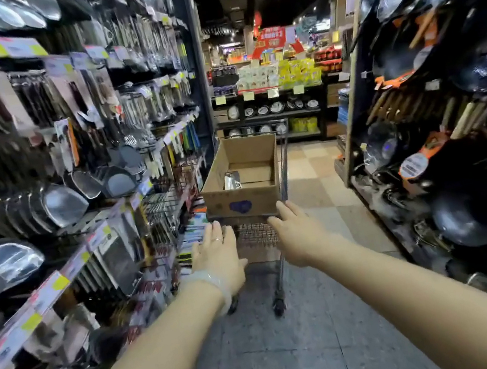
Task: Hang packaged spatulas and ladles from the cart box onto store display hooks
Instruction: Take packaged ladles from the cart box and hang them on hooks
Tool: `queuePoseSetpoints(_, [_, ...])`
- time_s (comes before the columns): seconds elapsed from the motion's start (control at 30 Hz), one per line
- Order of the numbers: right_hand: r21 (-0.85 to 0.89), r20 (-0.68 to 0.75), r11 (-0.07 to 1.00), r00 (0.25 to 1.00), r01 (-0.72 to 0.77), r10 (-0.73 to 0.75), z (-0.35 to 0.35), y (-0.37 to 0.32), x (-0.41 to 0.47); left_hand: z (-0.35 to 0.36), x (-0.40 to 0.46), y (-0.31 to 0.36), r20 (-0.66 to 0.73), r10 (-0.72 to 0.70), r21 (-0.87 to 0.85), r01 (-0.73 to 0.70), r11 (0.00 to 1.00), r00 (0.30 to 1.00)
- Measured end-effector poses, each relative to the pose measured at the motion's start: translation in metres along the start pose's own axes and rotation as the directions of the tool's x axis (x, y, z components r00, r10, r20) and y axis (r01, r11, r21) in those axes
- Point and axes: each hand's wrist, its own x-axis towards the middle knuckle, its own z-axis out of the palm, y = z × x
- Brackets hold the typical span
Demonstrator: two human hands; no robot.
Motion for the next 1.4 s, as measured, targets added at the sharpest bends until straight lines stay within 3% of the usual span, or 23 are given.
queuePoseSetpoints(0.2, [-0.02,-0.027,0.999,0.999,-0.038,0.038,0.011,0.063,0.129,0.014,0.136,0.006,0.015,0.043,0.003,-0.043,0.999,0.999])
queuePoseSetpoints(0.33, [-0.045,-0.011,0.999,1.0,0.0,0.0,0.009,0.096,0.235,0.005,0.237,0.001,-0.001,0.002,0.015,-0.002,1.0,1.0])
queuePoseSetpoints(0.47, [-0.059,-0.046,0.997,0.997,0.057,-0.06,-0.001,0.117,0.337,0.0,0.328,-0.015,-0.062,-0.07,-0.101,0.064,0.993,0.996])
queuePoseSetpoints(0.73, [-0.002,0.039,0.995,0.994,0.102,-0.102,0.053,0.129,0.493,0.038,0.481,-0.065,0.062,-0.152,-0.104,0.158,0.982,0.986])
queuePoseSetpoints(0.93, [0.022,0.099,1.0,0.995,-0.013,0.011,0.088,0.151,0.622,0.061,0.622,-0.095,0.07,-0.076,-0.154,0.086,0.984,0.995])
queuePoseSetpoints(1.07, [0.082,0.158,0.992,0.984,-0.093,0.079,0.118,0.162,0.694,0.082,0.695,-0.101,0.175,-0.024,-0.253,0.068,0.965,0.984])
queuePoseSetpoints(1.2, [0.194,0.267,0.963,0.955,-0.189,0.134,0.166,0.168,0.738,0.109,0.742,-0.104,0.381,-0.084,-0.33,0.22,0.918,0.921])
queuePoseSetpoints(1.27, [0.233,0.346,0.939,0.924,-0.252,0.162,0.198,0.171,0.752,0.111,0.75,-0.099,0.519,-0.068,-0.236,0.219,0.947,0.852])
queuePoseSetpoints(1.33, [0.267,0.412,0.911,0.891,-0.315,0.188,0.23,0.173,0.767,0.124,0.759,-0.106,0.516,-0.032,-0.266,0.195,0.944,0.856])
queuePoseSetpoints(1.4, [0.305,0.47,0.882,0.863,-0.359,0.188,0.26,0.173,0.782,0.175,0.78,-0.117,0.509,-0.103,-0.362,0.321,0.875,0.855])
